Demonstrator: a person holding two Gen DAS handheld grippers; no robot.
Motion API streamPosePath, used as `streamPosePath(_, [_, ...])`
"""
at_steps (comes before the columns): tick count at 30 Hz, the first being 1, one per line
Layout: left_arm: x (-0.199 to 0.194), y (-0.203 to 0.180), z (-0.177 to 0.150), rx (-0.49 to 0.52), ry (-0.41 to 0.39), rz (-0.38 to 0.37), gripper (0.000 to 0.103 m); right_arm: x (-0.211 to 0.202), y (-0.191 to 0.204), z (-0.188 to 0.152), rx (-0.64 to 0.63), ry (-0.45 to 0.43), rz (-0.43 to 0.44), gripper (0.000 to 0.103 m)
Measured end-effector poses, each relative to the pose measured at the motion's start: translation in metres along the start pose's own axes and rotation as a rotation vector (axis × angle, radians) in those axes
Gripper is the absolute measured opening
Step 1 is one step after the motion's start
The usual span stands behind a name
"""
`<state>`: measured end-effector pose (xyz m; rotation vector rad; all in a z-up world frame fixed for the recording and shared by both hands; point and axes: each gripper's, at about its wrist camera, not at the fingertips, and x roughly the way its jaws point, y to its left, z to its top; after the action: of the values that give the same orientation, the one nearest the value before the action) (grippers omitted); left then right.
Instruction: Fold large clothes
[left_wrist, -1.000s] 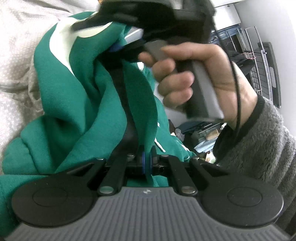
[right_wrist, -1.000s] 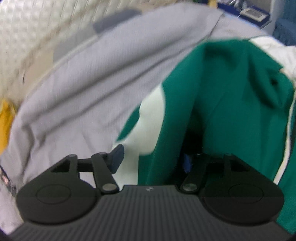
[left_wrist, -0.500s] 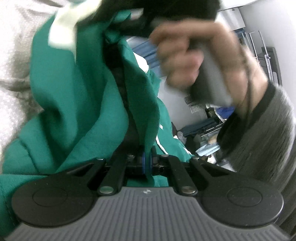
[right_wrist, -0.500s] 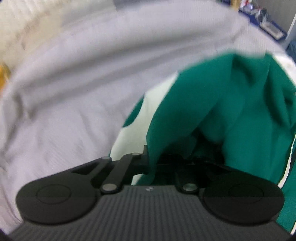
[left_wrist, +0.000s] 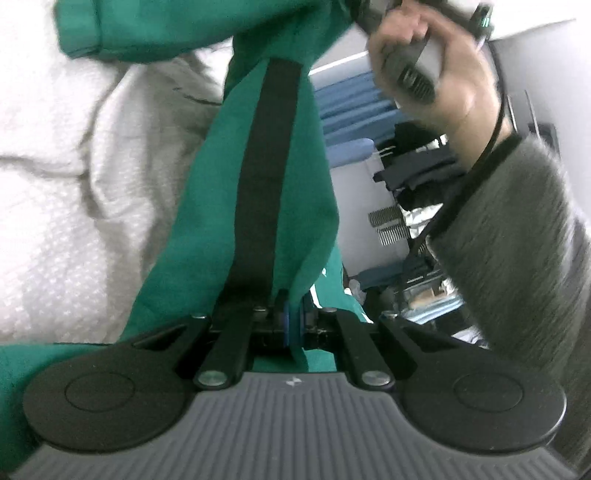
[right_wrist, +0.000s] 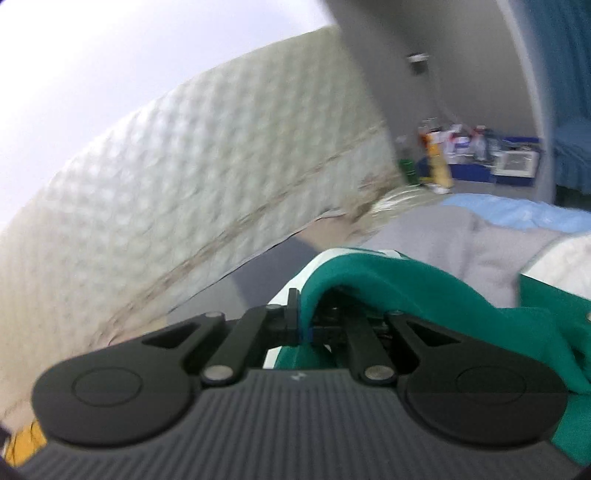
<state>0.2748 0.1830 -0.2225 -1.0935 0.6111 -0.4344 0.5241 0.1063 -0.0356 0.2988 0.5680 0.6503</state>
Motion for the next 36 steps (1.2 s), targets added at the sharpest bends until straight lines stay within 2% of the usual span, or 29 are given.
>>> streamPosePath(3, [0.001,0.005,0.004,-0.021,-0.004,0.023,0.005,0.011,-0.038,-0.022,0.043,0.093,-0.099,0.013])
streamPosePath(5, [0.000,0.009,0.008,-0.029,-0.015,0.033,0.005,0.010,-0.062,-0.035,0.106,0.147,-0.110,0.019])
streamPosePath(7, [-0.002,0.014,0.012,-0.047,-0.023,0.043,0.005,-0.004,-0.076,-0.045,0.145,0.173,-0.101,0.044])
streamPosePath(8, [-0.003,0.016,0.014,-0.044,-0.028,0.046,0.005,-0.012,-0.081,-0.049,0.151,0.183,-0.091,0.065])
streamPosePath(9, [-0.004,0.016,0.015,-0.037,-0.033,0.058,0.005,-0.022,-0.082,-0.054,0.146,0.191,-0.087,0.070])
streamPosePath(11, [-0.005,0.015,0.017,-0.022,-0.042,0.072,0.006,-0.045,-0.082,-0.061,0.123,0.203,-0.067,0.070])
streamPosePath(12, [-0.005,0.015,0.017,-0.016,-0.044,0.079,0.010,-0.058,-0.078,-0.065,0.109,0.214,-0.054,0.070])
streamPosePath(15, [-0.008,0.010,0.016,0.015,-0.059,0.110,0.027,-0.105,-0.067,-0.080,0.058,0.219,-0.032,0.070])
streamPosePath(16, [-0.011,0.006,0.016,0.035,-0.067,0.132,0.036,-0.125,-0.066,-0.083,0.049,0.212,-0.030,0.070])
streamPosePath(19, [-0.023,-0.001,0.016,0.079,-0.114,0.206,0.051,-0.180,-0.064,-0.101,0.027,0.185,-0.055,0.070])
streamPosePath(22, [-0.043,-0.004,0.019,0.081,-0.157,0.237,0.057,-0.234,-0.071,-0.122,0.035,0.166,-0.138,0.069])
streamPosePath(25, [-0.065,-0.015,0.017,0.111,-0.195,0.328,0.058,-0.277,-0.084,-0.146,0.024,0.174,-0.301,0.069])
streamPosePath(27, [-0.077,-0.023,0.013,0.139,-0.207,0.399,0.061,-0.306,-0.097,-0.159,0.033,0.130,-0.374,0.070])
streamPosePath(28, [-0.084,-0.026,0.010,0.146,-0.208,0.432,0.064,-0.315,-0.104,-0.164,0.052,0.113,-0.391,0.070])
streamPosePath(31, [-0.091,-0.030,0.003,0.158,-0.194,0.508,0.067,-0.341,-0.121,-0.181,0.108,0.073,-0.394,0.070])
streamPosePath(36, [-0.093,-0.032,-0.013,0.183,-0.128,0.585,0.069,-0.352,-0.127,-0.202,0.094,0.037,-0.408,0.070])
